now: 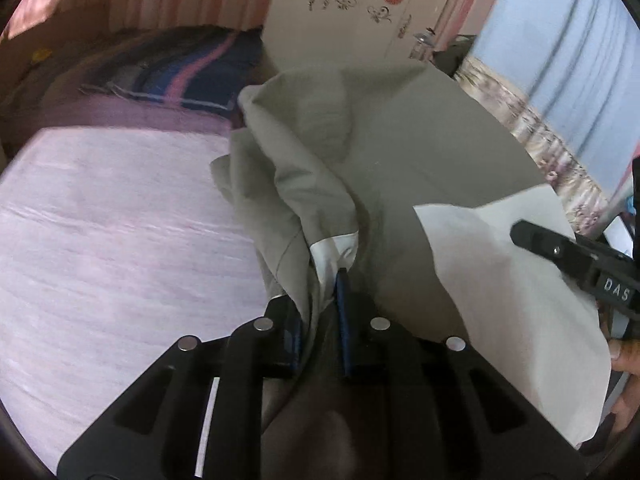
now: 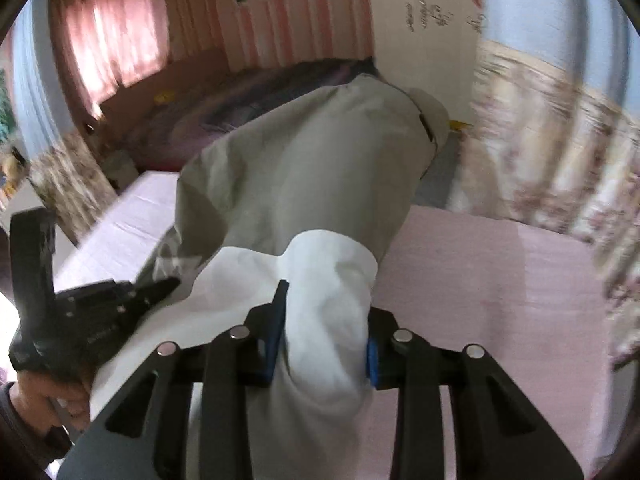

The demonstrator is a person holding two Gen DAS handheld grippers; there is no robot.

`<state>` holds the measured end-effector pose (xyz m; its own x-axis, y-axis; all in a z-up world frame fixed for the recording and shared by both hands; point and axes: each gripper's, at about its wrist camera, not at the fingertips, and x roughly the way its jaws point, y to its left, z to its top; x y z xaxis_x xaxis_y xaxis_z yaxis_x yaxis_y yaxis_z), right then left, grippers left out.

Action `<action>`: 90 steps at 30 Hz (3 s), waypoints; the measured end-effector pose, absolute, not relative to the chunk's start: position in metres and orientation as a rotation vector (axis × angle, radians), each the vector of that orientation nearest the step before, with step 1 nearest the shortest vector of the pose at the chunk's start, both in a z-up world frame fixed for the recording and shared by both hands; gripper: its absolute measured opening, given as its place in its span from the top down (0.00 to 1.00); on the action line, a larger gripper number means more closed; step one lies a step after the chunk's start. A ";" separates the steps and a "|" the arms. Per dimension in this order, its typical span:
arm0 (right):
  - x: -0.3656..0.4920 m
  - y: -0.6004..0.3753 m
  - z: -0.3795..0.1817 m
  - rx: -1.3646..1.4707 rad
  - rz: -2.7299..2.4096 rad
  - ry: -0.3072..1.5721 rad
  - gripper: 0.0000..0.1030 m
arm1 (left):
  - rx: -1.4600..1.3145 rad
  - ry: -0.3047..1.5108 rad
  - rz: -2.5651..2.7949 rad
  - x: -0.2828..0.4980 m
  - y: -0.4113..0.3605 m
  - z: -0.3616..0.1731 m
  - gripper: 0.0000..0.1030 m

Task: Fold large clothes

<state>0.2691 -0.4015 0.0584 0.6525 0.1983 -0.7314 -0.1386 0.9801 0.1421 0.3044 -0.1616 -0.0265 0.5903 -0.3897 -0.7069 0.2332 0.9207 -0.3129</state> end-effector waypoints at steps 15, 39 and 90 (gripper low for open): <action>0.183 -0.464 -0.014 0.227 -0.054 0.849 0.02 | 0.013 0.847 -0.276 0.239 -0.167 -0.051 0.08; -0.052 -0.334 0.071 0.087 -0.052 0.510 0.02 | -0.043 0.709 -0.067 0.016 -0.039 0.017 0.03; -0.058 -0.326 0.073 0.029 -0.062 0.507 0.02 | -0.014 0.693 0.020 0.009 -0.020 0.027 0.03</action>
<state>-0.0583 -0.3257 0.0727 0.8726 -0.0520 -0.4857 0.0665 0.9977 0.0126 0.0092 -0.0200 0.0269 0.7689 0.0137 -0.6393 -0.0231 0.9997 -0.0064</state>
